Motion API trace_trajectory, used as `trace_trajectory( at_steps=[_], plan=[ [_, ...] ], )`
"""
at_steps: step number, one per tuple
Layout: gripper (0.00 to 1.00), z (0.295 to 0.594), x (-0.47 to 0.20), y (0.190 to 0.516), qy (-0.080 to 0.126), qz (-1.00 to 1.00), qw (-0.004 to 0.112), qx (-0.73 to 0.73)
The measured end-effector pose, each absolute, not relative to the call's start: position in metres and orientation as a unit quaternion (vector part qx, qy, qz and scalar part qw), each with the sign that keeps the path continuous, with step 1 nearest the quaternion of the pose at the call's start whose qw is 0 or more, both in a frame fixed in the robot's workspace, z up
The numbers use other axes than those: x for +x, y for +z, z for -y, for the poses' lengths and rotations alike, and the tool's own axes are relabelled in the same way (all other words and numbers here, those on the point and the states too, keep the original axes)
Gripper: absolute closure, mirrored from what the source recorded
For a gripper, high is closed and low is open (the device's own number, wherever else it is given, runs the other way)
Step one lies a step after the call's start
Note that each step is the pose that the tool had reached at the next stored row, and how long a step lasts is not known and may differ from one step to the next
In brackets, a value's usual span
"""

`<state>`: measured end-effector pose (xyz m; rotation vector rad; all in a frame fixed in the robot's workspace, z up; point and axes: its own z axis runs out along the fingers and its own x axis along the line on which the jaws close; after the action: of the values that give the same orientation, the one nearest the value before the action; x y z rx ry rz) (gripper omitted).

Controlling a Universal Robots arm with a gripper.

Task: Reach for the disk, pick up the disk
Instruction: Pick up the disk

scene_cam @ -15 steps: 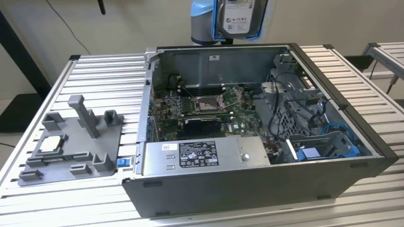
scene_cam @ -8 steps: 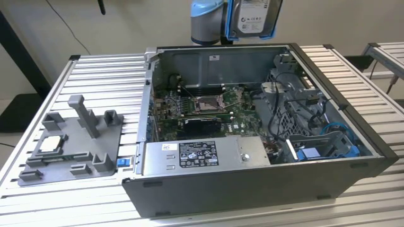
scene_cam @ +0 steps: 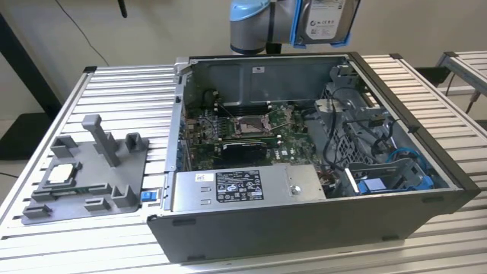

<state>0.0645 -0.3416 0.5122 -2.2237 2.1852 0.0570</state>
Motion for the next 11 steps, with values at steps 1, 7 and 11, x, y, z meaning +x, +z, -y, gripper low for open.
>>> trace_trajectory(
  at_steps=[1, 7, 11],
  plan=[
    [1.00, 0.342, 0.068, 0.512, 0.018, -0.701, 0.012, -0.713],
    [1.00, 0.342, 0.084, 0.512, 0.018, -0.701, 0.012, -0.713],
    [1.00, 0.342, 0.084, 0.512, 0.018, -0.701, 0.012, -0.713]
  ],
)
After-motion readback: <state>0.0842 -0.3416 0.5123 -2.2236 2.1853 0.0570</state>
